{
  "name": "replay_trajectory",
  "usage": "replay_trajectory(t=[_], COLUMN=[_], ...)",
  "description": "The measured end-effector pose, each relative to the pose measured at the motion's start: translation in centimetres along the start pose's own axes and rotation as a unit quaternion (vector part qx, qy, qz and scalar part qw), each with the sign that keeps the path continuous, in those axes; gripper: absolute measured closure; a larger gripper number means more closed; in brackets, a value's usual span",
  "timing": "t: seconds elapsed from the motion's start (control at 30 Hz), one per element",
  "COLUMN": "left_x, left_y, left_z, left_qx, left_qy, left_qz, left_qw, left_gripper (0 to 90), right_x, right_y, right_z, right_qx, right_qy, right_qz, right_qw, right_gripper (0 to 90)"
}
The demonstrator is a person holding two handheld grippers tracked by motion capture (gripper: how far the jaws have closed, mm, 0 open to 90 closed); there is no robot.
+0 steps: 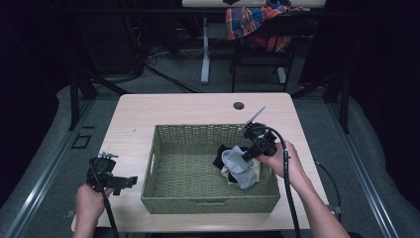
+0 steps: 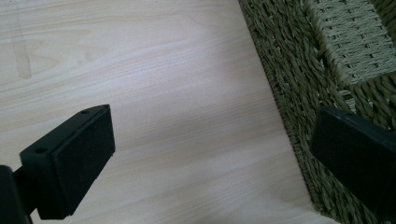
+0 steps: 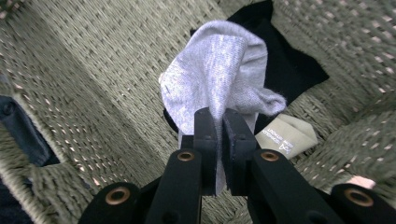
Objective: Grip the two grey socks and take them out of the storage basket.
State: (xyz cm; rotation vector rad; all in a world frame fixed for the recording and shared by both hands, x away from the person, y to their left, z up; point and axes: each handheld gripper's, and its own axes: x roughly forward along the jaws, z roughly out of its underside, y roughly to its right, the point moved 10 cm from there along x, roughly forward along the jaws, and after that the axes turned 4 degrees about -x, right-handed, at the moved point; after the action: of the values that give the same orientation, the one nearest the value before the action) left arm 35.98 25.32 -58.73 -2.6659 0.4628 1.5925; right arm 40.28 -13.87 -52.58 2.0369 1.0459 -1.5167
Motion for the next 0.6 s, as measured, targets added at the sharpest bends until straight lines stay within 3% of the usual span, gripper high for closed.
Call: replay_trajectory(t=[0.3,0.33,0.6], left_x=[0.1,0.0,0.1], left_y=[0.0,0.0,0.1], left_z=[0.0,0.0,0.0], left_qx=[0.0,0.0,0.0], left_qy=[0.0,-0.001,0.0], left_qz=[0.001,0.001,0.002], left_qw=[1.0,1.0,1.0], left_gripper=[0.3,0.3,0.3], right_x=[-2.1,-2.1,-3.7], right_y=[0.2,0.1,0.5], right_z=[-0.2,-0.3,-0.3], right_qx=[0.003,0.012,0.014], right_qy=[0.025,0.038,0.049], right_qz=[0.002,0.001,0.006], right_qw=[0.9997,0.9992,0.9987], right_gripper=[85.7,85.7,85.7])
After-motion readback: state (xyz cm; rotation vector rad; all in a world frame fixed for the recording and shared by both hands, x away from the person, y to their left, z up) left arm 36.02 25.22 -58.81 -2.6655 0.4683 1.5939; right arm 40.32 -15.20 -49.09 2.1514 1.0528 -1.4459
